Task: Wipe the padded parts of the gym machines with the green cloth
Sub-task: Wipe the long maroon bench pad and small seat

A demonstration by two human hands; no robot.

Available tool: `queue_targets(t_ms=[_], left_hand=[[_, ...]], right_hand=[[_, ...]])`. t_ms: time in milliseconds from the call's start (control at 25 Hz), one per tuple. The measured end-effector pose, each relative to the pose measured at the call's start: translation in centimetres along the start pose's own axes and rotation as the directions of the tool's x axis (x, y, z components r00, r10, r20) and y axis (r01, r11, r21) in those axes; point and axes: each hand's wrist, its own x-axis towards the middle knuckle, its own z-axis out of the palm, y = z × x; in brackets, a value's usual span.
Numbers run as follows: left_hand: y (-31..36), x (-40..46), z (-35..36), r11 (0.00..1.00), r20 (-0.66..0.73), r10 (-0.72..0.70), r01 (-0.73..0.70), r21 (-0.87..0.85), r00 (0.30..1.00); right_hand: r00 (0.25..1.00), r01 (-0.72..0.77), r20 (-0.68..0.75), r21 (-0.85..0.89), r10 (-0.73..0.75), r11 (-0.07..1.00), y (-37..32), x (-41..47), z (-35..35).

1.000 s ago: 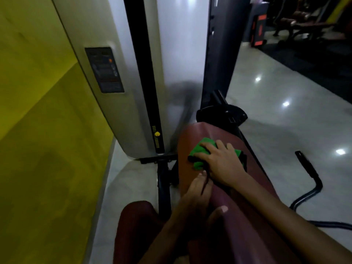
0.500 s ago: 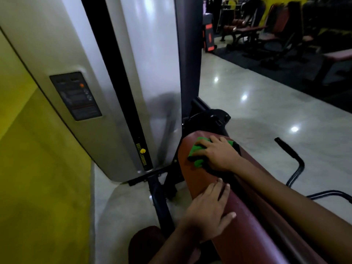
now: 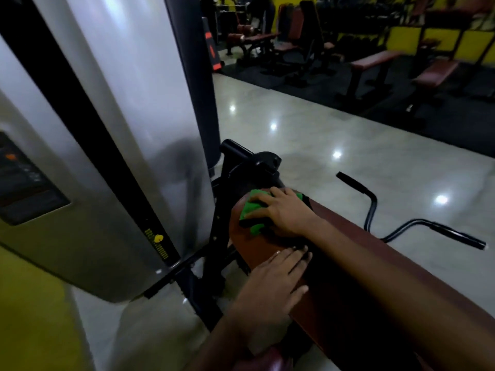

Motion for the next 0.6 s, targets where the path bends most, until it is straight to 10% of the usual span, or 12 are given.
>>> queue_targets(t_ms=[360, 600], left_hand=[[-2.9, -0.4, -1.1, 0.985, -0.161, 0.154, -0.165, -0.057, 0.975], [-10.0, -0.4, -5.1, 0.964, -0.253, -0.224, 0.176, -0.197, 0.941]], right_hand=[[0.991, -0.125, 0.060, 0.052, 0.122, 0.991, 0.5, -1.0, -0.6], [0.950, -0.301, 0.103, 0.061, 0.294, 0.952, -0.7, -7.6, -0.8]])
